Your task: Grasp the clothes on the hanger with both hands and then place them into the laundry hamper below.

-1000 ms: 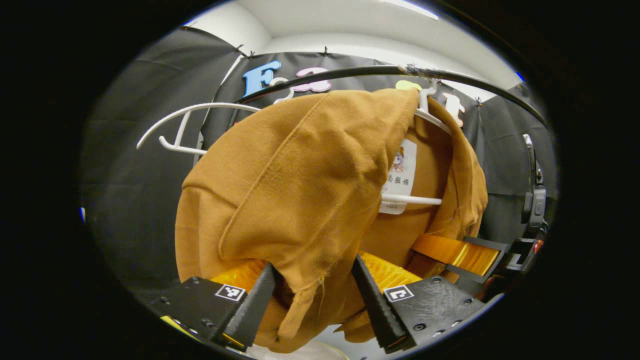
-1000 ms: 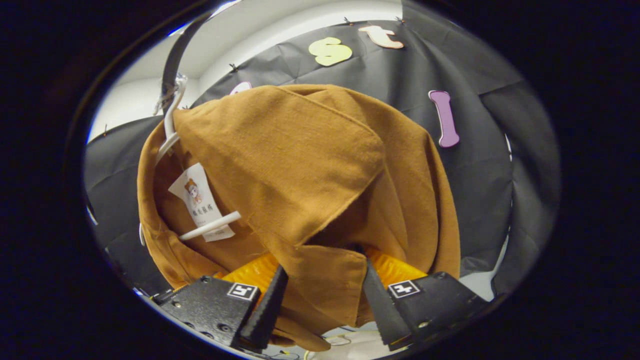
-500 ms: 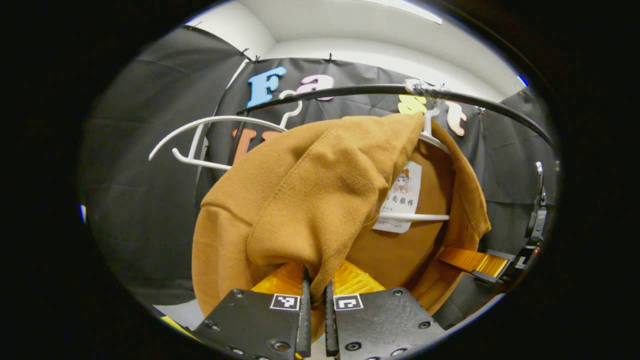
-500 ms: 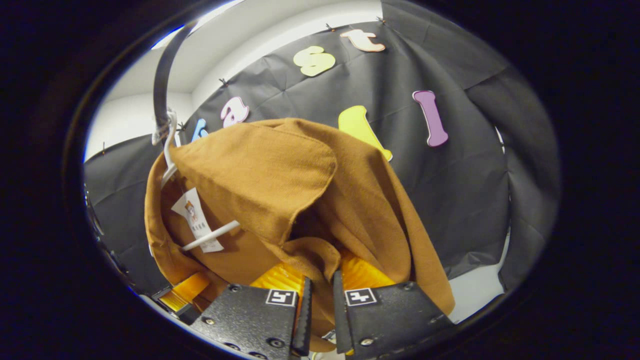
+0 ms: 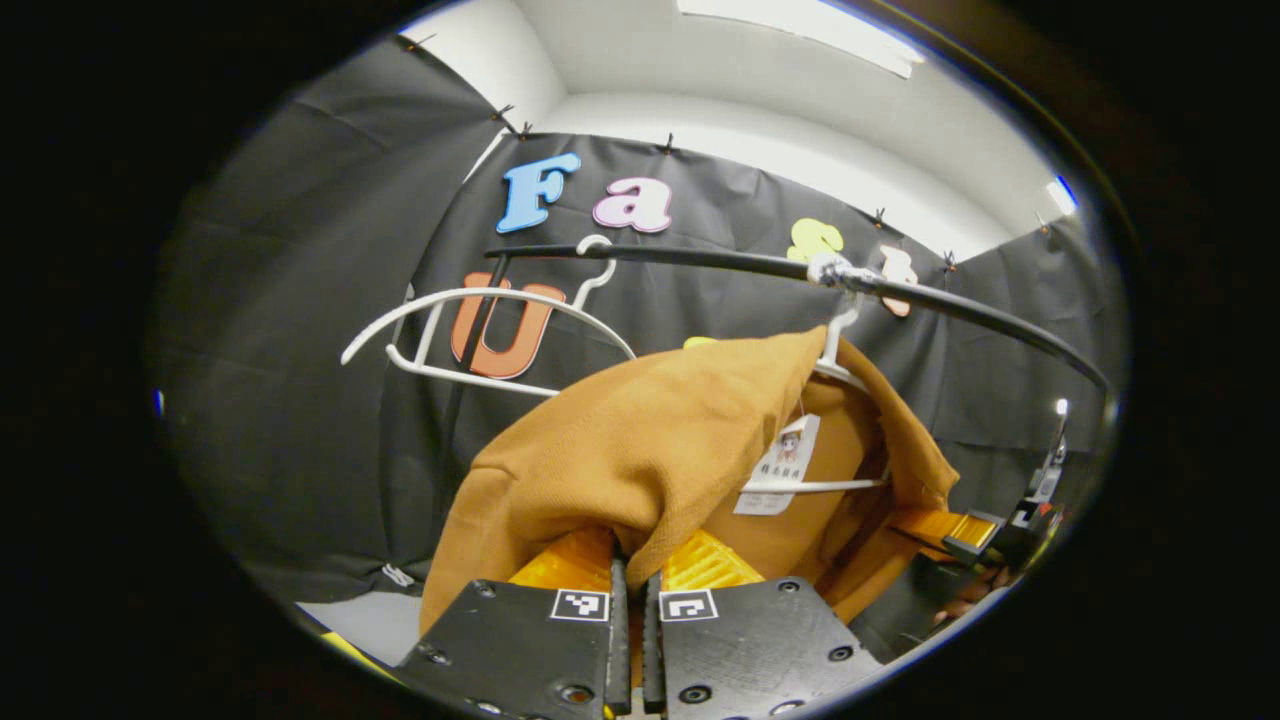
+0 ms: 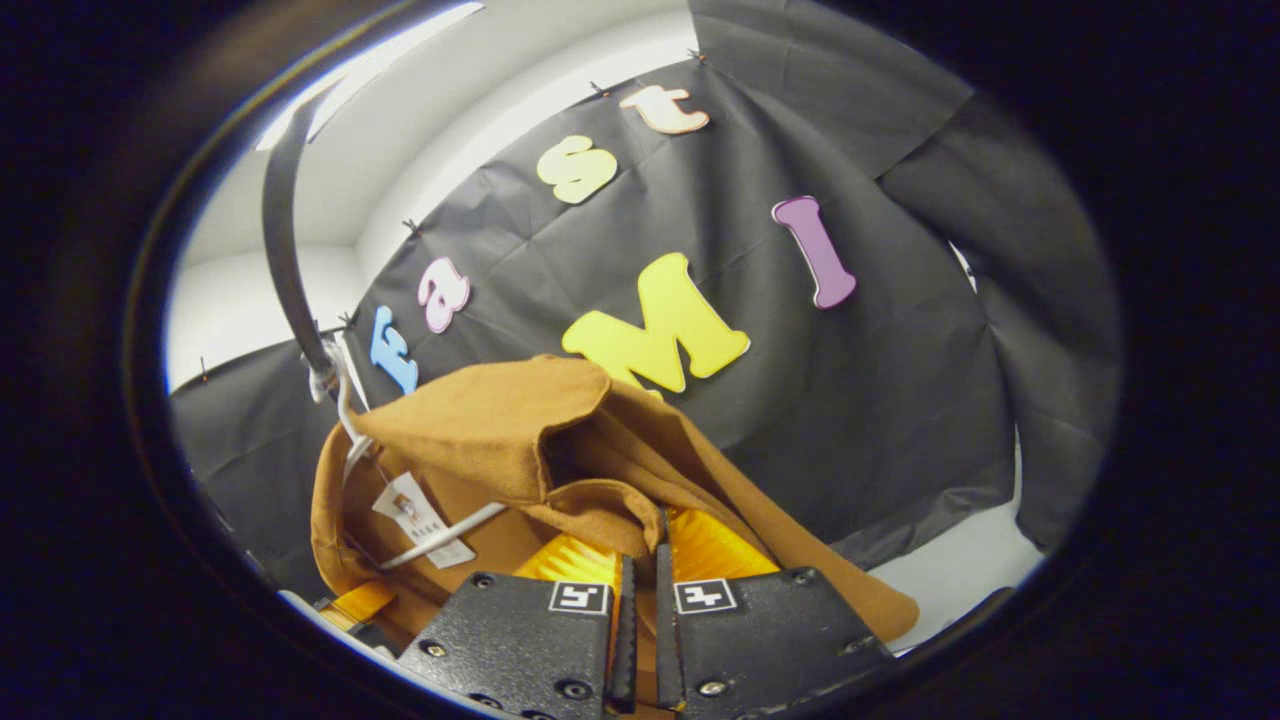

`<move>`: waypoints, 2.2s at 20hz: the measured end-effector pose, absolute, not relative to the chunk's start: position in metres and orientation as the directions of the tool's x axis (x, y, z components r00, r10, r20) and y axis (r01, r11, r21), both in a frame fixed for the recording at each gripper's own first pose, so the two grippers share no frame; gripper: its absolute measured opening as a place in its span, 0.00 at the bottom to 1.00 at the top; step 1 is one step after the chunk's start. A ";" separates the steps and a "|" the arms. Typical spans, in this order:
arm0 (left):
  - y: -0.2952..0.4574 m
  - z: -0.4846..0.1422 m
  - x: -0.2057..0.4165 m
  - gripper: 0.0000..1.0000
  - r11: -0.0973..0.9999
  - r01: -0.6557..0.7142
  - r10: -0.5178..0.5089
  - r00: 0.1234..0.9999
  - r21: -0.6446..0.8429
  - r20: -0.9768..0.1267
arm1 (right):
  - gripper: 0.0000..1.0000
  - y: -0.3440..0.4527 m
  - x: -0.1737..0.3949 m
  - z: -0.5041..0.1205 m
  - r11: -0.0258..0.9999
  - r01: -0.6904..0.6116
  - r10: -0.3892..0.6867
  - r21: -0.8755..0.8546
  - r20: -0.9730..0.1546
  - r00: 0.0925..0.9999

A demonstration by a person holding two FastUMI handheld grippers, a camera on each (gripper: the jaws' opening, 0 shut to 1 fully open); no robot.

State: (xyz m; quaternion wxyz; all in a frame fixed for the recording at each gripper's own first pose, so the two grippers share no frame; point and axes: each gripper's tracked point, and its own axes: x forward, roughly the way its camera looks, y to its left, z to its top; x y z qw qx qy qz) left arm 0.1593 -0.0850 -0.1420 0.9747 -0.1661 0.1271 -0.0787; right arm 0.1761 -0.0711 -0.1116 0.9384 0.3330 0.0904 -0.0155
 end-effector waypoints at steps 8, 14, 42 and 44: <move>-0.053 -0.101 0.167 0.05 0.917 0.094 -0.178 0.966 -0.387 -0.186 | 0.11 -0.084 0.181 -0.094 0.663 0.073 0.059 0.745 -0.150 0.987; -0.045 -0.090 0.174 0.05 0.902 0.122 -0.215 0.959 -0.415 -0.186 | 0.11 -0.086 0.194 -0.088 0.591 0.004 0.143 0.807 -0.110 0.984; -0.039 -0.064 0.210 0.10 0.732 0.404 -0.586 0.785 -0.549 -0.203 | 0.10 -0.108 0.239 -0.056 0.234 -0.362 0.450 0.902 0.230 0.863; -0.040 -0.061 0.211 0.10 0.720 0.432 -0.616 0.758 -0.544 -0.214 | 0.10 -0.113 0.238 -0.049 0.248 -0.397 0.465 0.883 0.251 0.849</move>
